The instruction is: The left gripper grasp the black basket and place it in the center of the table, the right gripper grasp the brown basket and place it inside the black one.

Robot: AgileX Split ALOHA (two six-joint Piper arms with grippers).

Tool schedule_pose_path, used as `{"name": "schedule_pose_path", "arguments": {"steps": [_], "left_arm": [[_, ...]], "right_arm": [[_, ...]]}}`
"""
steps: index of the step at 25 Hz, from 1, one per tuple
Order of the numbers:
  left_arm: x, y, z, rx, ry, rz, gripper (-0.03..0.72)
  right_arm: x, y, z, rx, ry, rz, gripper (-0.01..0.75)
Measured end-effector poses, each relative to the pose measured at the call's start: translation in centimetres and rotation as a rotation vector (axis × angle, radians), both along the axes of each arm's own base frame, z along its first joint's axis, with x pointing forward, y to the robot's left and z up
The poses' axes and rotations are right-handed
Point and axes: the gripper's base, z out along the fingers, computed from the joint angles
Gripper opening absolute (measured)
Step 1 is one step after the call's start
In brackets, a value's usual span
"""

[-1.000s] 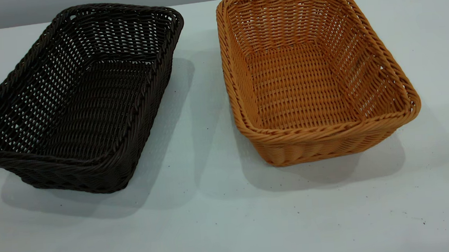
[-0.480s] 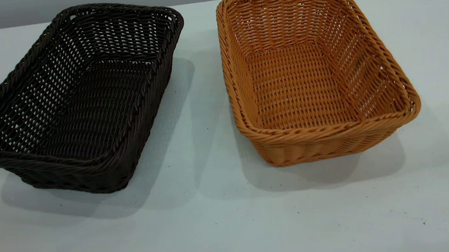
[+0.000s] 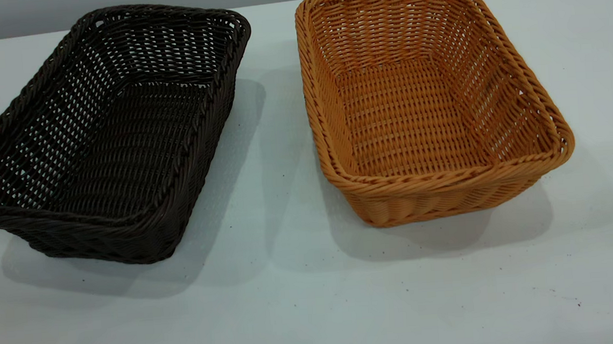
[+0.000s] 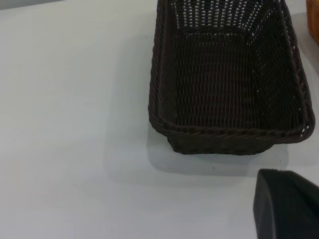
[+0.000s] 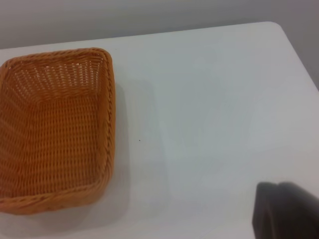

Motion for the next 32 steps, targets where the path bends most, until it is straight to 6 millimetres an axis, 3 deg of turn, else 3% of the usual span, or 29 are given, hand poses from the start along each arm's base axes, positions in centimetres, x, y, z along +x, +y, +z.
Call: {"name": "schedule_pose_path", "arguments": {"steps": [16, 23, 29, 32], "left_arm": [[0.0, 0.0, 0.0, -0.004, -0.006, 0.000, -0.001], [0.0, -0.1, 0.1, -0.011, -0.004, -0.004, -0.001], [-0.6, -0.8, 1.8, -0.077, -0.063, -0.052, -0.001], [-0.5, -1.2, 3.2, -0.091, -0.079, -0.108, 0.034]], "right_arm": [[0.0, 0.0, 0.0, 0.007, -0.001, 0.002, 0.006], [0.1, 0.7, 0.1, 0.093, -0.016, 0.033, 0.006], [-0.2, 1.3, 1.2, 0.159, -0.064, 0.070, 0.011], [0.0, 1.5, 2.4, 0.187, -0.063, 0.095, 0.066]]}}
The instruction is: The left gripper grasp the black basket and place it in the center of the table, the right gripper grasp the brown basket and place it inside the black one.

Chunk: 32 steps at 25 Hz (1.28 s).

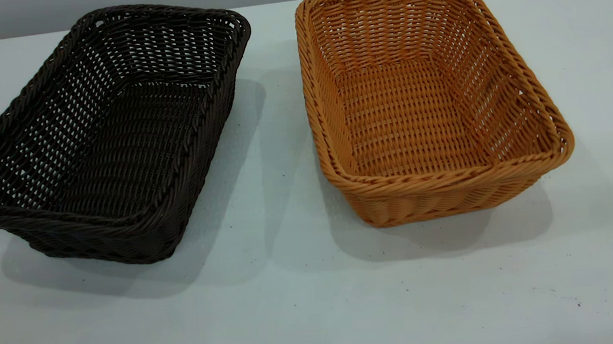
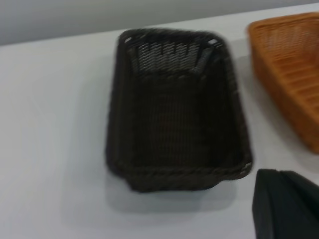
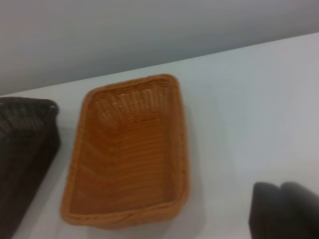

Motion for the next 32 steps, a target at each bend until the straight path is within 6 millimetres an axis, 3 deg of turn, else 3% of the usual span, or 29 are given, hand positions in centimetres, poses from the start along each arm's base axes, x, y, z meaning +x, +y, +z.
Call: {"name": "schedule_pose_path", "arguments": {"steps": [8, 11, 17, 21, 27, 32], "left_arm": [[2.5, -0.9, 4.1, -0.032, -0.113, -0.110, 0.366], [4.3, -1.0, 4.6, -0.033, -0.122, -0.115, 0.426], [8.4, -1.2, 6.1, -0.061, -0.140, -0.135, 0.440], [10.8, -1.3, 6.3, -0.076, -0.127, -0.159, 0.440], [13.6, -1.5, 5.7, -0.060, -0.106, -0.194, 0.440], [14.5, -1.6, 5.3, -0.076, -0.073, -0.198, 0.438]], "right_arm": [[2.9, 1.1, 3.9, 0.133, -0.028, 0.133, 0.423], [4.9, 1.8, 4.3, 0.283, 0.018, 0.193, 0.493], [9.6, 2.3, 5.5, 0.760, 0.094, 0.165, 0.511], [12.8, 2.4, 5.0, 1.015, 0.228, 0.129, 0.511], [16.9, 2.3, 3.1, 1.180, 0.395, 0.066, 0.511], [18.8, 3.6, 1.1, 1.203, 0.557, 0.045, 0.511]]}}
